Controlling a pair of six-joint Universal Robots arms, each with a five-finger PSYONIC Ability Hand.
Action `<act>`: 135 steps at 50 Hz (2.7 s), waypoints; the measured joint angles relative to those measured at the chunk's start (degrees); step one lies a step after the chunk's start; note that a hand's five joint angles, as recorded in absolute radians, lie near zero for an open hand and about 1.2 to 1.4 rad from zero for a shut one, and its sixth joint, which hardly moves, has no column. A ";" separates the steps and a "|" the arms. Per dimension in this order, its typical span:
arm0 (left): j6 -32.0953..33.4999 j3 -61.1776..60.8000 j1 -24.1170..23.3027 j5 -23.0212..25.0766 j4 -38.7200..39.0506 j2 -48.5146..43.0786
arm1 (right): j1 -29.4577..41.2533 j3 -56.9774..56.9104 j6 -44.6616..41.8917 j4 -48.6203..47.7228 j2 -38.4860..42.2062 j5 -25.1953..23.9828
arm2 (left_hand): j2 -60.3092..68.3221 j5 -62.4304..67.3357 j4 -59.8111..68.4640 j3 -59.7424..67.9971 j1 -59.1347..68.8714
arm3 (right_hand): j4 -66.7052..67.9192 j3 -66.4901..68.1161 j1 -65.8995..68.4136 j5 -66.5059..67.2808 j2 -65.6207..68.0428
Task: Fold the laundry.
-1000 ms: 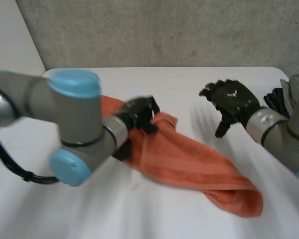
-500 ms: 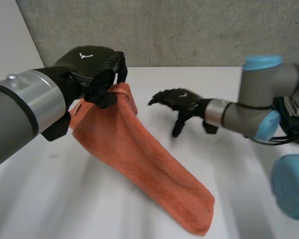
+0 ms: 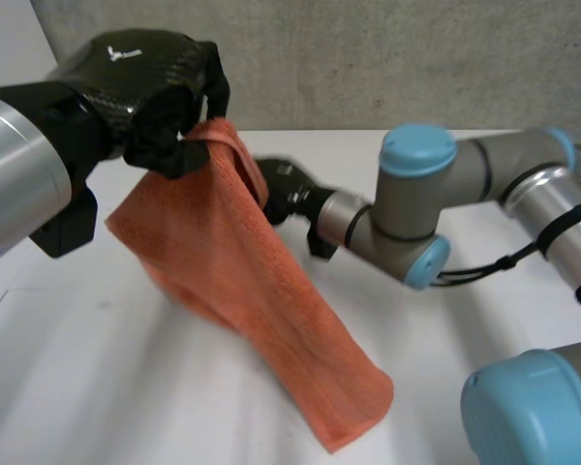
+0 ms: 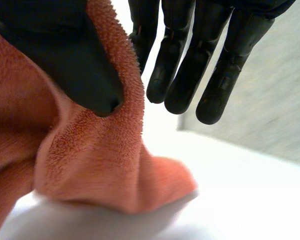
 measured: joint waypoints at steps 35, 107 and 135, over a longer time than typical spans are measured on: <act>9.91 -12.41 10.53 -0.79 24.30 -14.15 | -12.91 43.10 -47.15 13.83 -40.31 13.06 | 0.10 0.00 0.22 0.13 0.00 | 0.11 0.01 -0.02 1.32 0.00; 6.53 -12.49 1.59 -4.71 23.06 9.25 | -9.36 67.05 -7.07 -23.43 -38.95 40.03 | 0.16 0.00 0.25 0.22 0.00 | 0.10 0.08 0.47 0.28 0.06; 20.71 -13.94 11.64 -1.20 15.36 -18.24 | -22.60 46.37 -61.80 27.63 -44.49 19.66 | 0.22 0.00 0.26 0.24 0.00 | 0.14 0.08 0.47 0.81 0.06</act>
